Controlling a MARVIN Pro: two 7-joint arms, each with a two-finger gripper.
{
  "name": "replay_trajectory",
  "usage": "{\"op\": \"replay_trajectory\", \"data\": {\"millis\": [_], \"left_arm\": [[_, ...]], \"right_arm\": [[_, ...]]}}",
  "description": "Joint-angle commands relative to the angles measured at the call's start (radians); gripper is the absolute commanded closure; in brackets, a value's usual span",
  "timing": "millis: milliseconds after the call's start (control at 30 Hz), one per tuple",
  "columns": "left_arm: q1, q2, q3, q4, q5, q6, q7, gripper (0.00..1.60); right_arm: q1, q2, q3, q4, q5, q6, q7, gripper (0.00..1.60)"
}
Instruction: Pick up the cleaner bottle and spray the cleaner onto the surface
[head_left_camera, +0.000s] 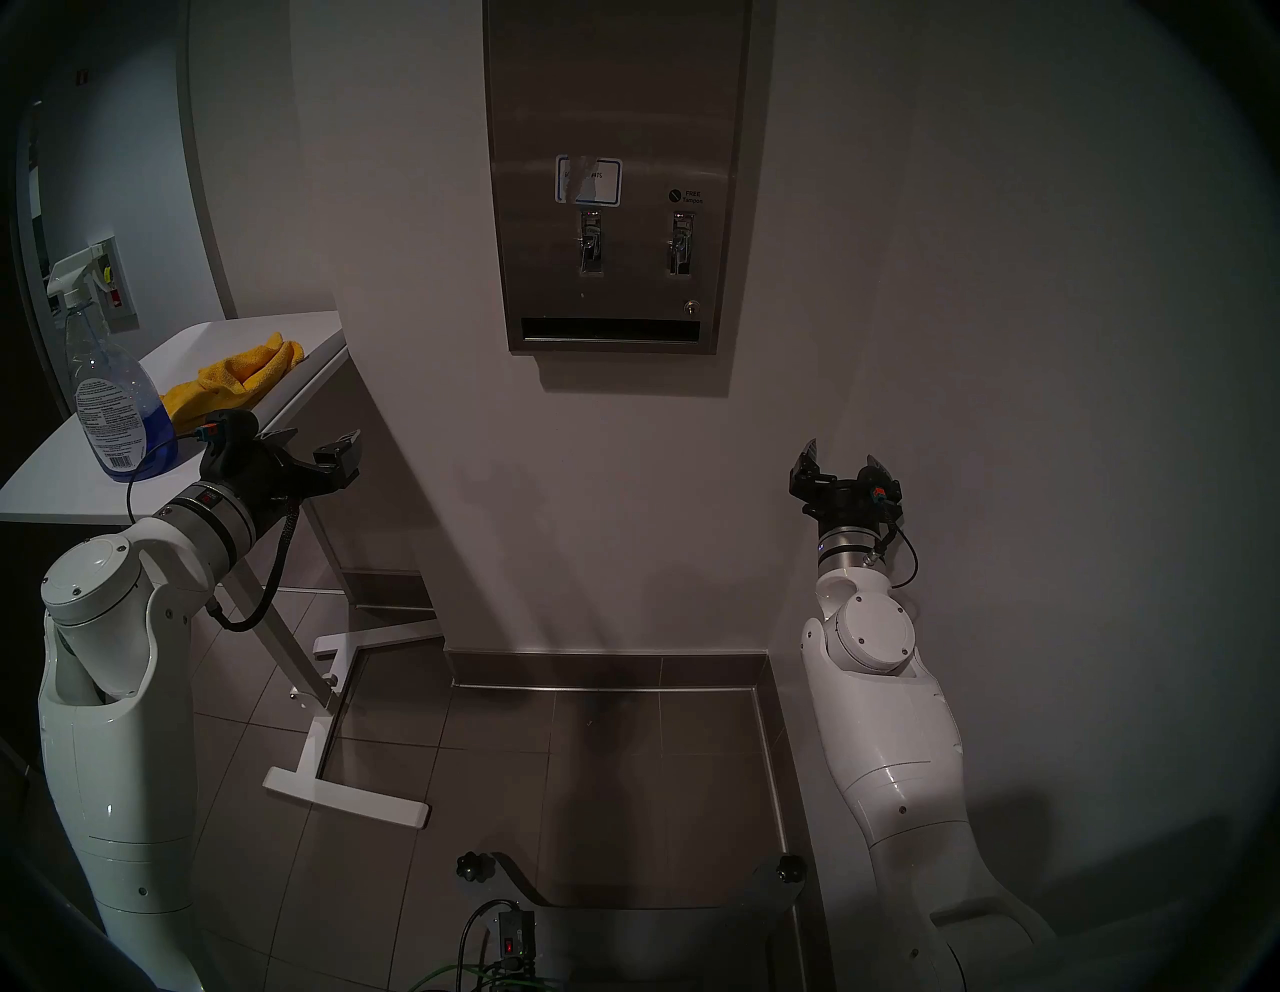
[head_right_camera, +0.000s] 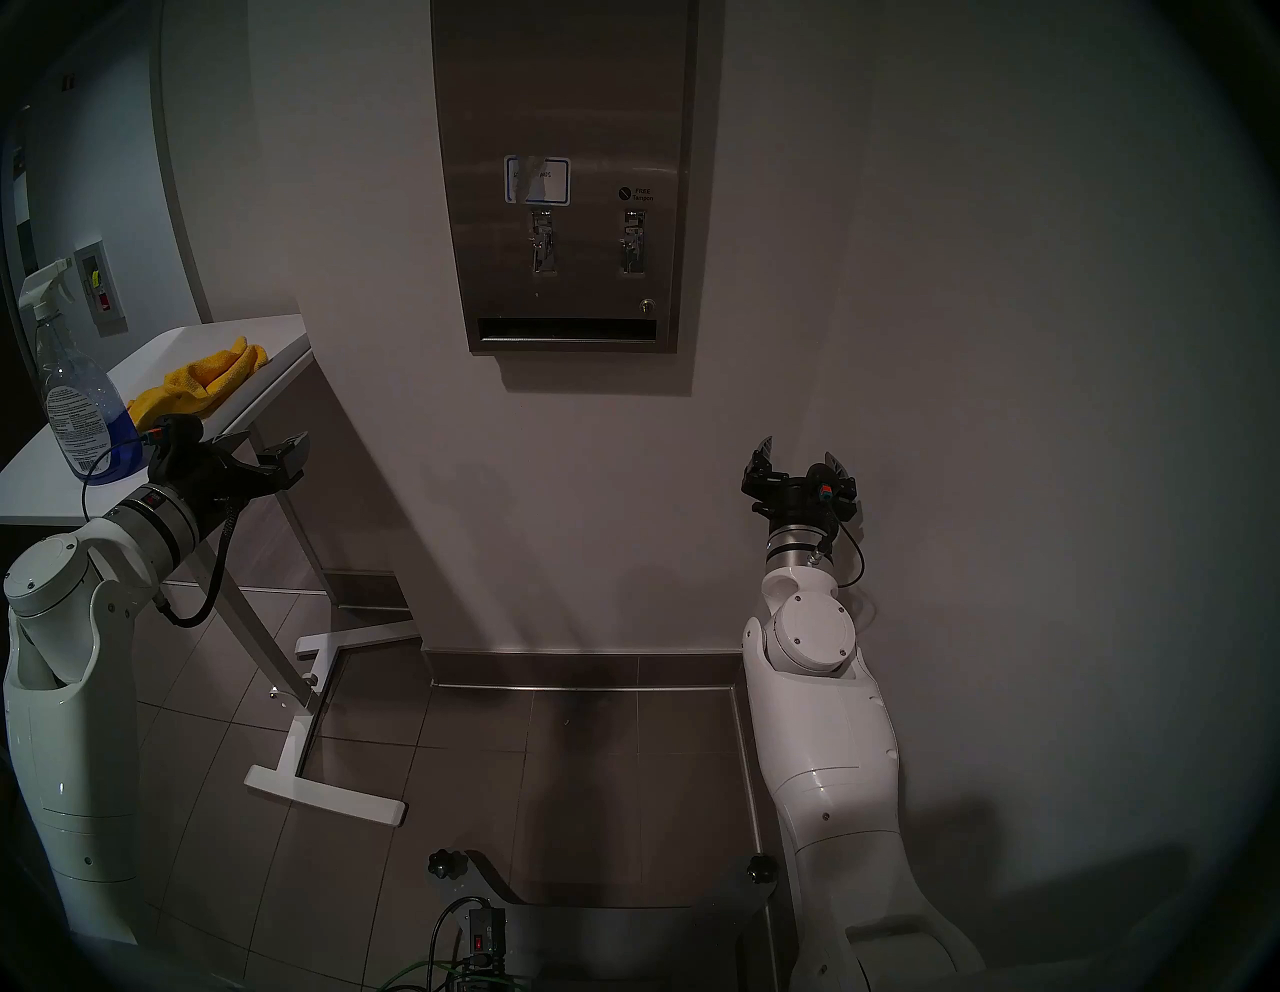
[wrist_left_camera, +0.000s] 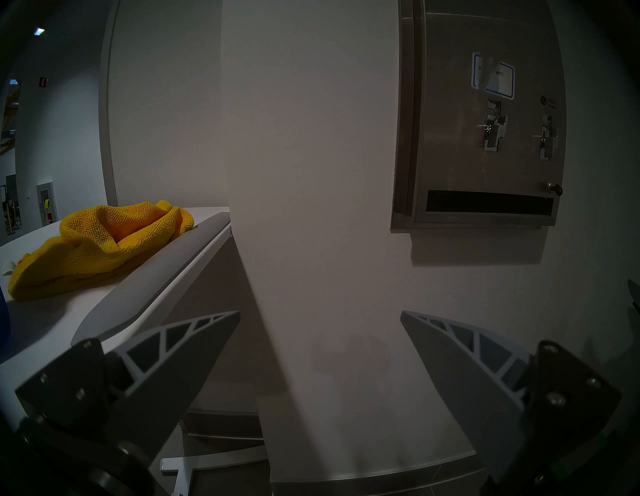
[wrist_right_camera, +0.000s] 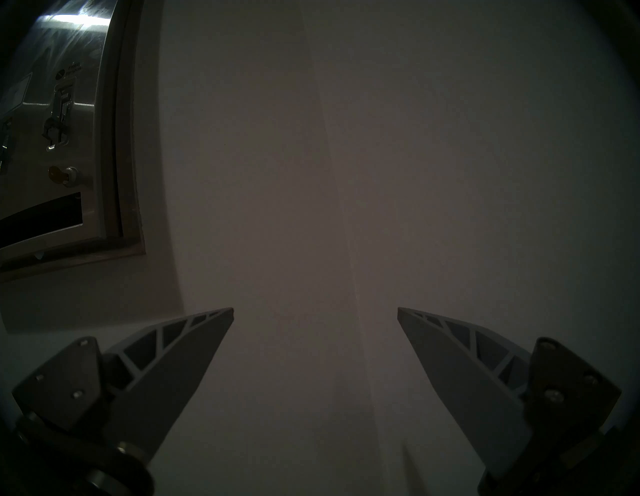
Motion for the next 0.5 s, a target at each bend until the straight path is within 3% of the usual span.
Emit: {"op": "replay_trajectory", "data": {"millis": [0, 67, 200, 467], "left_arm": [[-0.014, 0.003, -0.003, -0.022, -0.002, -0.008, 0.001, 0.00], [-0.020, 0.006, 0.002, -0.023, 0.006, -0.017, 0.005, 0.00], [-0.099, 0.022, 0.031, -0.029, 0.018, -0.025, 0.038, 0.00], [-0.161, 0.112, 0.025, -0.063, 0.001, -0.051, 0.086, 0.00]], "right_arm": [[0.023, 0.000, 0.000, -0.032, 0.000, -0.005, 0.000, 0.00], [0.023, 0.000, 0.000, -0.031, 0.000, -0.005, 0.000, 0.00], [0.024, 0.000, 0.000, -0.028, 0.000, -0.007, 0.001, 0.00], [0.026, 0.001, 0.000, -0.022, -0.001, -0.009, 0.001, 0.00]]}}
